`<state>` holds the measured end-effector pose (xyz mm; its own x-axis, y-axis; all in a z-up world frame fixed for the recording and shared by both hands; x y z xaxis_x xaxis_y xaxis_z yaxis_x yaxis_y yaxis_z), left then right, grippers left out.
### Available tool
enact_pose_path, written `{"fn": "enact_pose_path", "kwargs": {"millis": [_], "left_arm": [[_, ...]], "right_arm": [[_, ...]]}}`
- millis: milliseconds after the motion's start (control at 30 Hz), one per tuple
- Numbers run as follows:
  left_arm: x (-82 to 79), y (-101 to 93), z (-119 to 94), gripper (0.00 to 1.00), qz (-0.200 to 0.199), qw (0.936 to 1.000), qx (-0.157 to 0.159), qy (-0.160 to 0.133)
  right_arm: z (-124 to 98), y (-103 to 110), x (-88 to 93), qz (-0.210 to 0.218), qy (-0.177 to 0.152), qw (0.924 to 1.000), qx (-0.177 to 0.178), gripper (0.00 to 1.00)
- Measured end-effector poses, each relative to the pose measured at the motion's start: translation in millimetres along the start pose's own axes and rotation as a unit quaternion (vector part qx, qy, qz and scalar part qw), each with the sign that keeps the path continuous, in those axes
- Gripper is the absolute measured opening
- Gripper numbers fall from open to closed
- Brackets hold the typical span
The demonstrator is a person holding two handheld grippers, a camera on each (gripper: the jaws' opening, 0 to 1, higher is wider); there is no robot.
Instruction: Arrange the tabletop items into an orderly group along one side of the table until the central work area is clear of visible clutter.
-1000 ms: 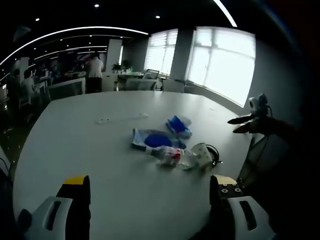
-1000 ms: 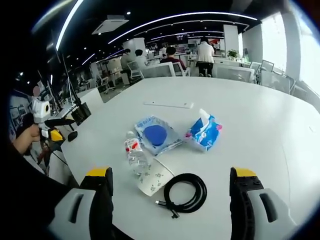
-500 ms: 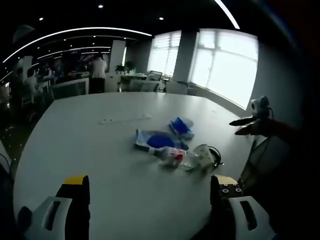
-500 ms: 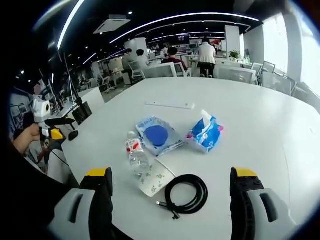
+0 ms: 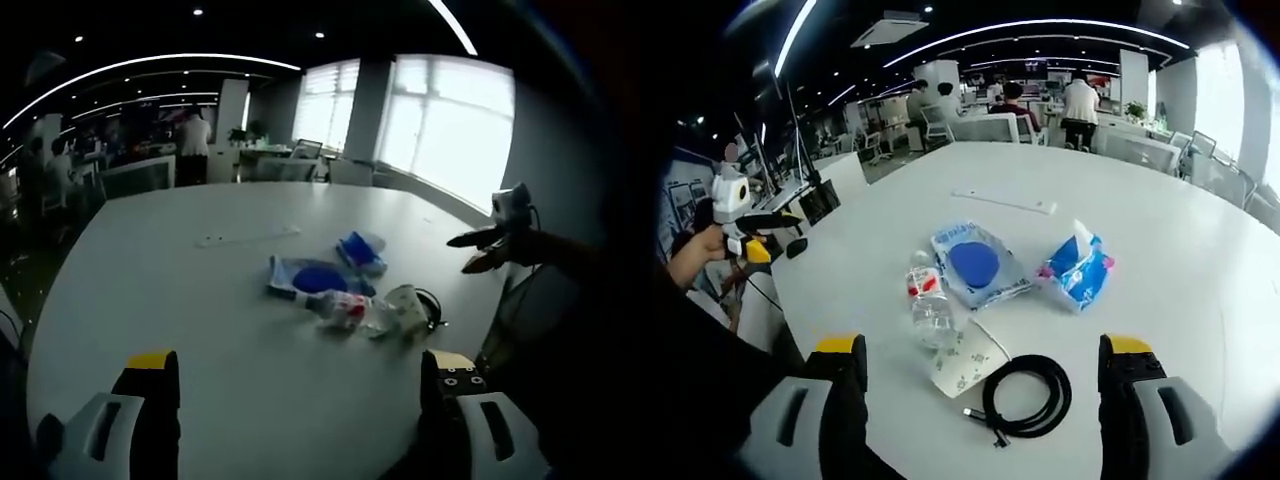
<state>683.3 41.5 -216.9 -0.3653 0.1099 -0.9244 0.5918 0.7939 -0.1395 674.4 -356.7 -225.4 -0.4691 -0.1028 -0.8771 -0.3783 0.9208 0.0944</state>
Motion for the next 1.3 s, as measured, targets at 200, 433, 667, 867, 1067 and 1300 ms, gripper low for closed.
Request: {"fn": "enact_pose_path", "kwargs": {"millis": [200, 433, 667, 867, 1067, 1300], "left_arm": [[1.0, 2.9, -0.4, 1.00, -0.002, 1.0000, -0.004, -0.001], [0.9, 3.7, -0.6, 0.99, -0.002, 1.0000, -0.003, -0.002], [-0.6, 4.8, -1.6, 0.99, -0.016, 0.9998, -0.005, -0.013], [0.6, 7.3, -2.2, 0.99, -0.015, 0.9998, -0.006, -0.012], [3.6, 9.0, -3.2, 0.99, -0.017, 0.9998, -0.007, -0.009], [3.6, 5.4, -1.1, 0.99, -0.021, 0.9997, -0.008, -0.010]], "right_arm": [[14.8, 7.0, -5.9, -0.009, 0.005, 0.9998, -0.014, 0.92], [33.7, 17.5, -13.8, -0.017, 0.009, 0.9994, -0.029, 0.90], [49.7, 29.5, -17.6, -0.028, 0.018, 0.9982, -0.050, 0.86], [66.0, 40.2, -22.1, -0.043, 0.027, 0.9959, -0.075, 0.82], [81.0, 49.1, -27.6, -0.064, 0.036, 0.9927, -0.096, 0.81], [97.6, 57.7, -28.4, -0.077, 0.045, 0.9896, -0.113, 0.80]]}}
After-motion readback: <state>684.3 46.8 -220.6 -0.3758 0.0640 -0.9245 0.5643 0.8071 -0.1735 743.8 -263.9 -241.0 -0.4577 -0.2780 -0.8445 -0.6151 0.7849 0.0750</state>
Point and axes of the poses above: the point that each gripper's makers call its tool centre point, and the gripper's own axes: z roughly forward along the fingers, y roughly to its left, x roughly out of its underside, the point moved 6 cm from there along -z, roughly backward along the fingers, and after that the axes turned 12 degrees about -y, right-handed, at the moved point
